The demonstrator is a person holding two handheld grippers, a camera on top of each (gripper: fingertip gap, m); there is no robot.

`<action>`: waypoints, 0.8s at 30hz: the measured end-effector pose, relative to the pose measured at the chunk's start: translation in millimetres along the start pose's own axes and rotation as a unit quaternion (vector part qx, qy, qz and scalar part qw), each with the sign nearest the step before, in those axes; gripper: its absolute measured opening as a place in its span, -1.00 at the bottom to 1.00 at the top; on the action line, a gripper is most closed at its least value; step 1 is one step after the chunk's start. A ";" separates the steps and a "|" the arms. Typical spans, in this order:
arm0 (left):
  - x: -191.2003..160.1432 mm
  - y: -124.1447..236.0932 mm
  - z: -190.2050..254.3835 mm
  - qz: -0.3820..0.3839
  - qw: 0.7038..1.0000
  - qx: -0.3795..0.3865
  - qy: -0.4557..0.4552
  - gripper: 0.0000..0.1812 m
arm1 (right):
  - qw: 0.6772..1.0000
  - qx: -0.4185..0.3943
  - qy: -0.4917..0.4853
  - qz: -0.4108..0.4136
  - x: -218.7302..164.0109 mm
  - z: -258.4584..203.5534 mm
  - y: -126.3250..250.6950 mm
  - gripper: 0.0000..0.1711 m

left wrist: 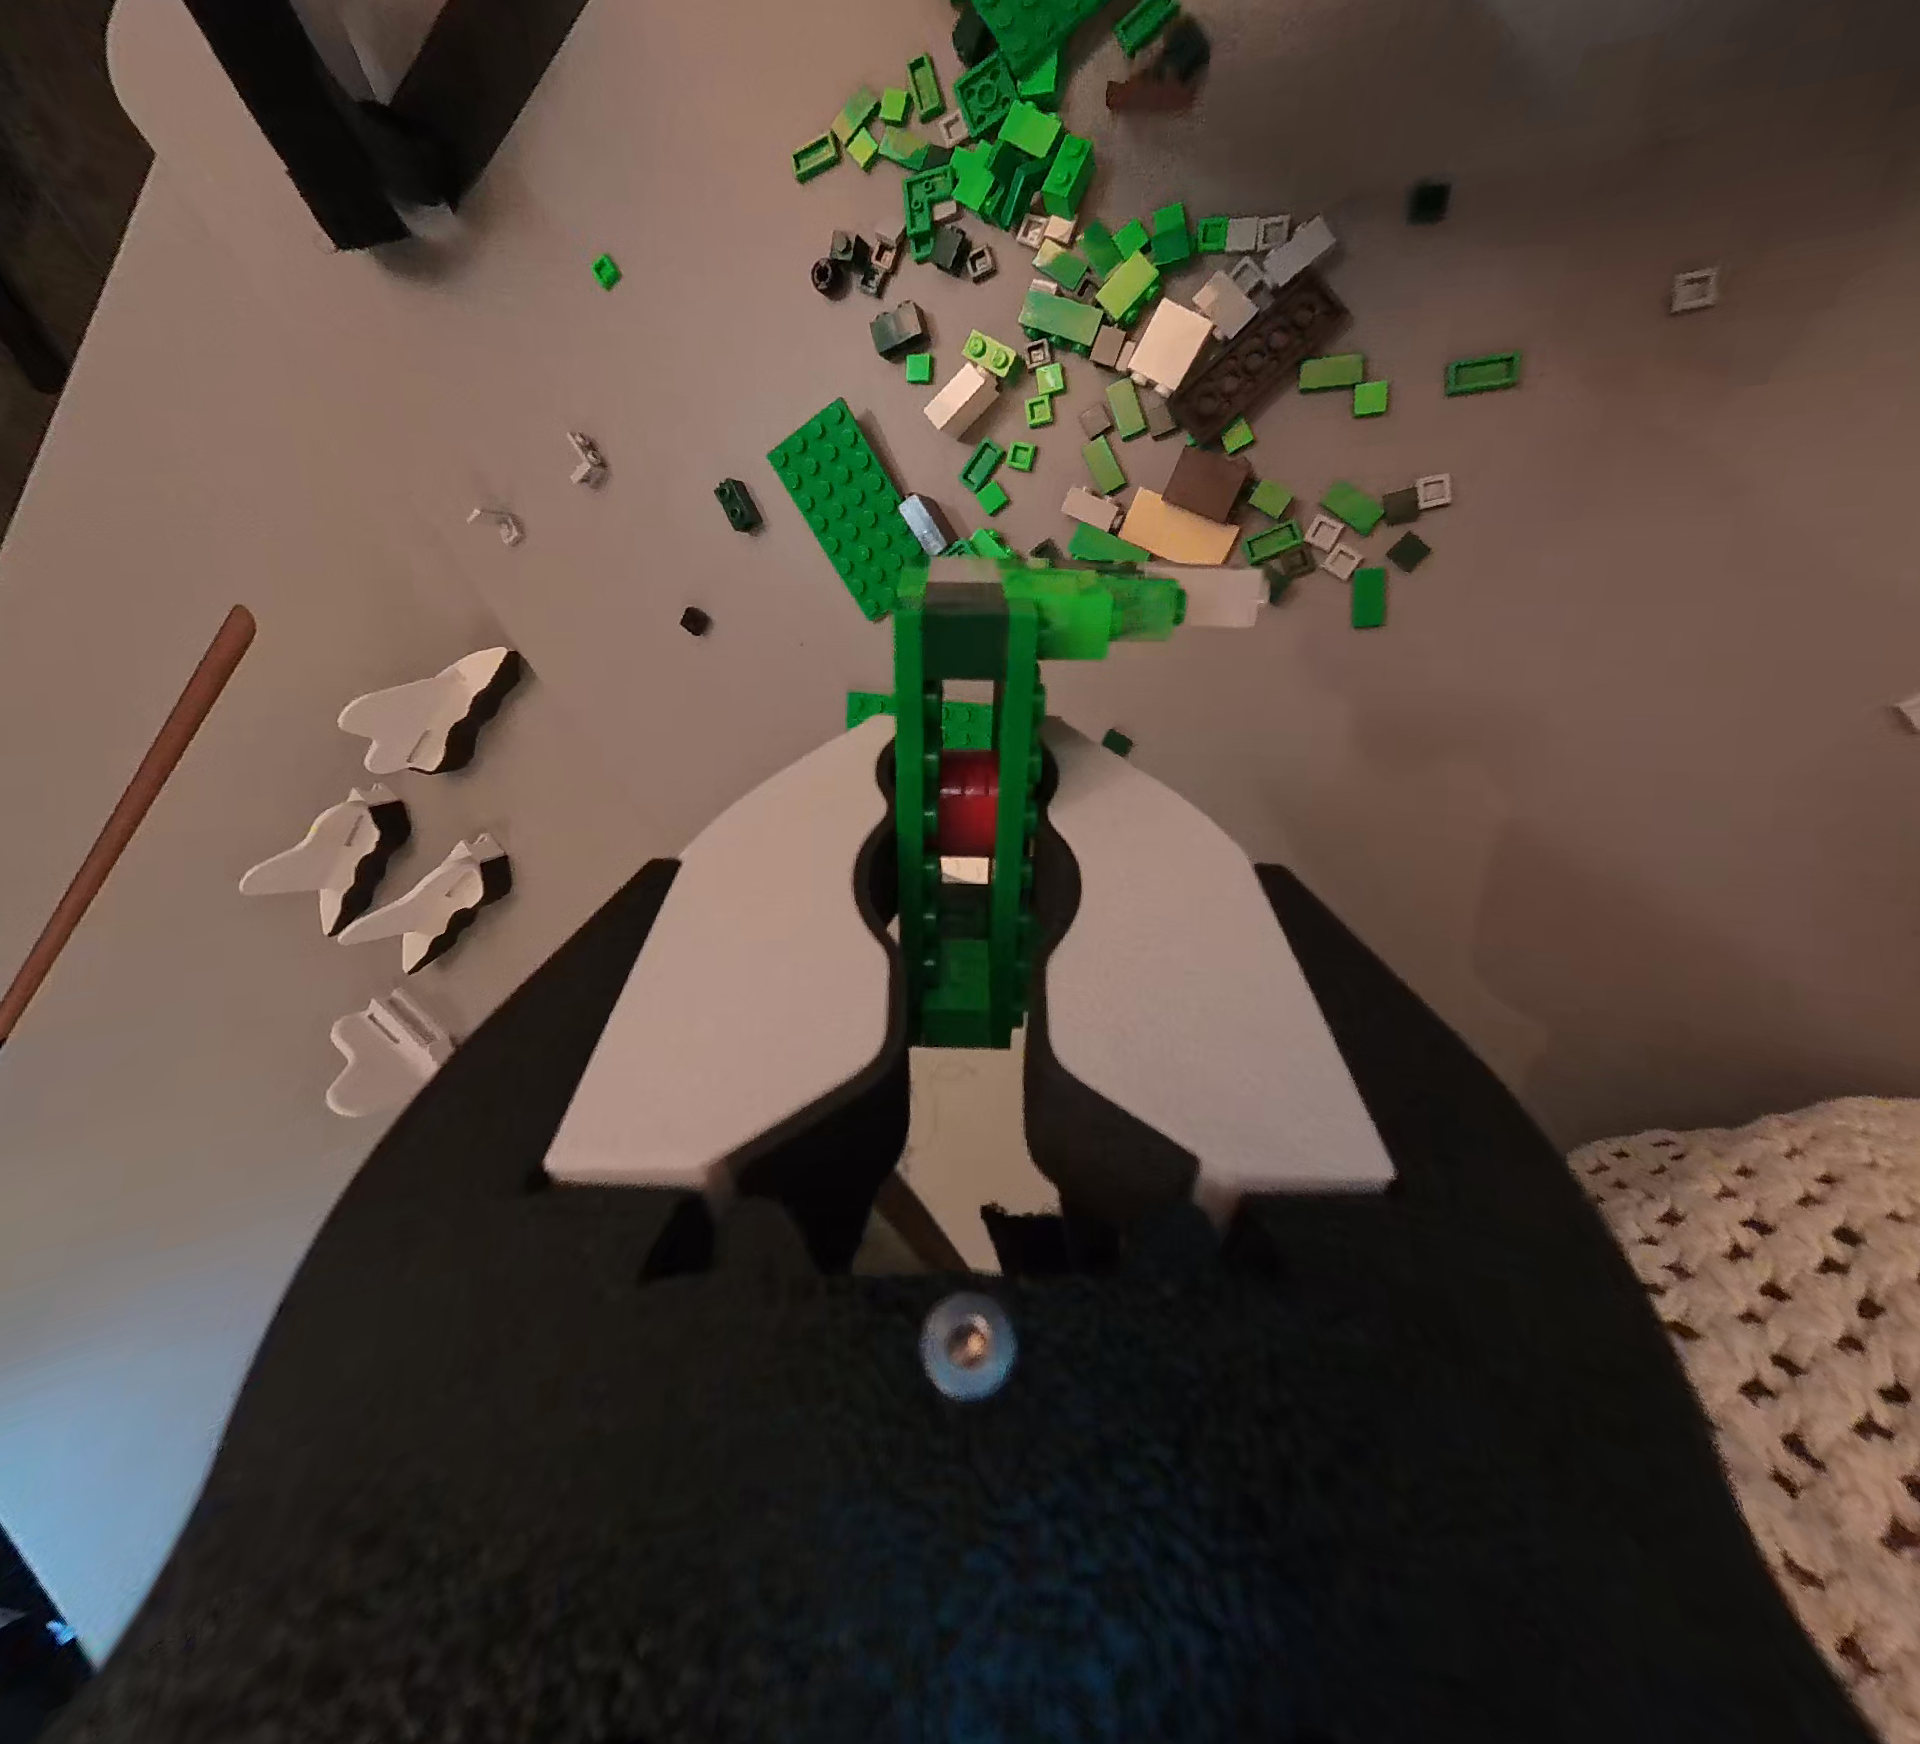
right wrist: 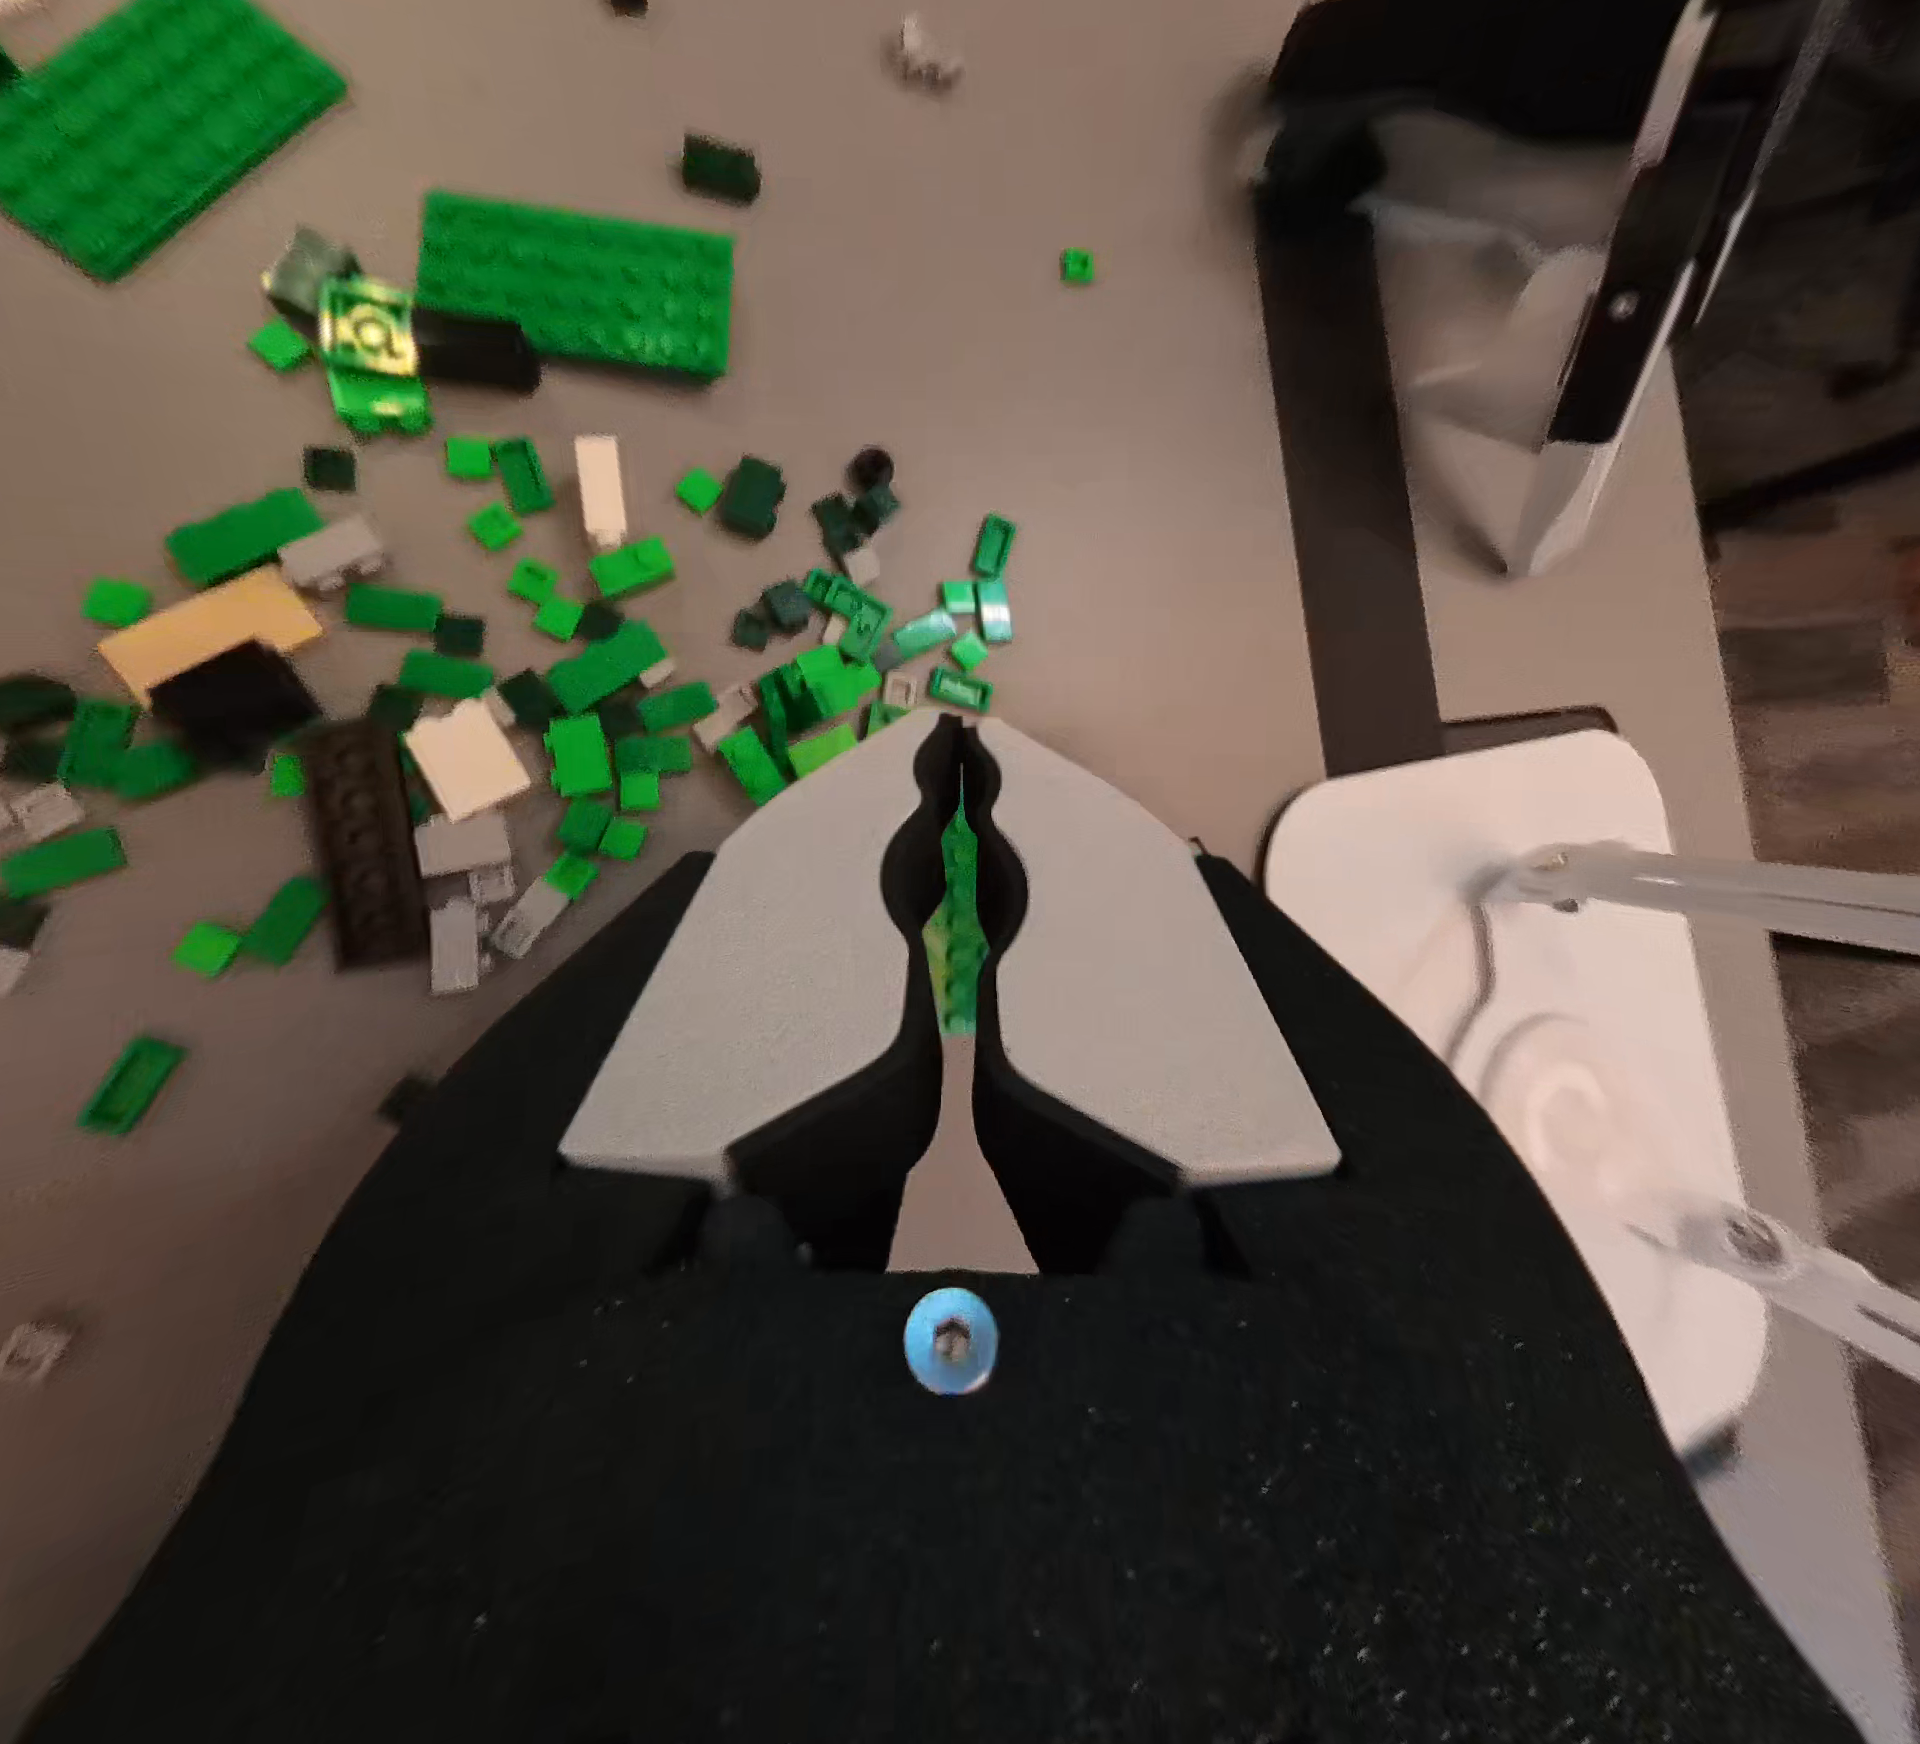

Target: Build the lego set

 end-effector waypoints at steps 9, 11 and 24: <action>-3.1 -3.0 -3.5 -0.004 1.000 -0.008 0.013 -0.78 | 0.923 0.360 0.096 0.098 17.9 -94.2 23.2 -0.99; -1.2 -2.6 -1.3 -0.003 1.000 -0.010 0.007 -0.78 | 0.914 0.378 0.135 0.065 16.7 -111.1 23.7 -0.99; -2.1 -1.4 1.9 -0.010 1.000 -0.014 0.008 -0.78 | 0.904 0.368 0.218 0.015 7.3 -139.9 3.1 -0.87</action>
Point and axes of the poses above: each gripper's, where its closed fingertips meet, y back along the fingers, x out of its top, z = x × y across the jaws, the point moved 5 cm from there along y, back along the fingers, and after that the axes turned 6 degrees about -x, right-handed, at the moved point
